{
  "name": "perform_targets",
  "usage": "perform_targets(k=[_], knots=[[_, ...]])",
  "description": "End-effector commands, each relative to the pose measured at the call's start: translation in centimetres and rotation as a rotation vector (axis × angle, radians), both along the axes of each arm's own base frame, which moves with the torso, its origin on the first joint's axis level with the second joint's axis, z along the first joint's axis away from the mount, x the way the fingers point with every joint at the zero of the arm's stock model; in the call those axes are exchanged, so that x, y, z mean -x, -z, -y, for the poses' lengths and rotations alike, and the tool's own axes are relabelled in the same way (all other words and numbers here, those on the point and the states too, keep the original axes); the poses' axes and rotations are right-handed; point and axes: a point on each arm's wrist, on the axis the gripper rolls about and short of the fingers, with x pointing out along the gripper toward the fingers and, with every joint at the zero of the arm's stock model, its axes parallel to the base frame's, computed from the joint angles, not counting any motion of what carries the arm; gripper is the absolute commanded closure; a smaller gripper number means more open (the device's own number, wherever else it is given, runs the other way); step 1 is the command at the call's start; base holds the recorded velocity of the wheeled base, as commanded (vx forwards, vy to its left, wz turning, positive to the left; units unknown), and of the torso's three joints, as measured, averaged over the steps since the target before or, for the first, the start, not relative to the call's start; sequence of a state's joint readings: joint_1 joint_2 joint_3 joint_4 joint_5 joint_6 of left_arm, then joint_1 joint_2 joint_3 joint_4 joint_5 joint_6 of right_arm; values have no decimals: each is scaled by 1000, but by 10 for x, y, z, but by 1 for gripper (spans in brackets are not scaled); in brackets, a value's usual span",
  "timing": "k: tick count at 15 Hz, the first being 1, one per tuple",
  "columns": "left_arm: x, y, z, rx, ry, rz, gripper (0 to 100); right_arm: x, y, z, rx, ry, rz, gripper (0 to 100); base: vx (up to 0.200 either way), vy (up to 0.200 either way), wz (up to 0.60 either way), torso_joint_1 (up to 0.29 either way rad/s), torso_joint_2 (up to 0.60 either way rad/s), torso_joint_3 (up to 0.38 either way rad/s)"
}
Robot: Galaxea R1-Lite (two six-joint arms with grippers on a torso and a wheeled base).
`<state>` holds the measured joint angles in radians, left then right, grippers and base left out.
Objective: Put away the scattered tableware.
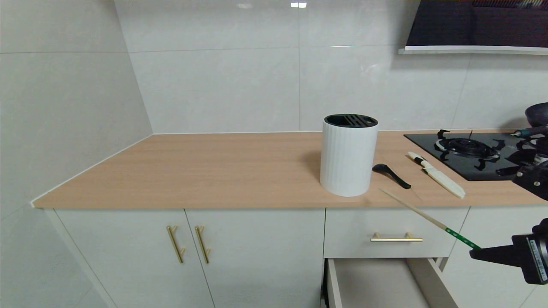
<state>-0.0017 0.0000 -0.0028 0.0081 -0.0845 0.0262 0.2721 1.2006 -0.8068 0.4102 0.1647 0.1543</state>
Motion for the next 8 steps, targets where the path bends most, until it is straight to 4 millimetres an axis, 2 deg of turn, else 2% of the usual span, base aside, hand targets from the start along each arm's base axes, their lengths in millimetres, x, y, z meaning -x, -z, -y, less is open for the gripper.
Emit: perform_targets(k=[1, 8], knots=[[0, 0, 0, 0, 0, -1, 0, 4, 6, -3, -9, -57, -36, 100, 0, 0, 0, 0, 0, 0], [0, 0, 0, 0, 0, 1, 0, -24, 49, -25, 48, -129, -264, 100, 0, 0, 0, 0, 0, 0]])
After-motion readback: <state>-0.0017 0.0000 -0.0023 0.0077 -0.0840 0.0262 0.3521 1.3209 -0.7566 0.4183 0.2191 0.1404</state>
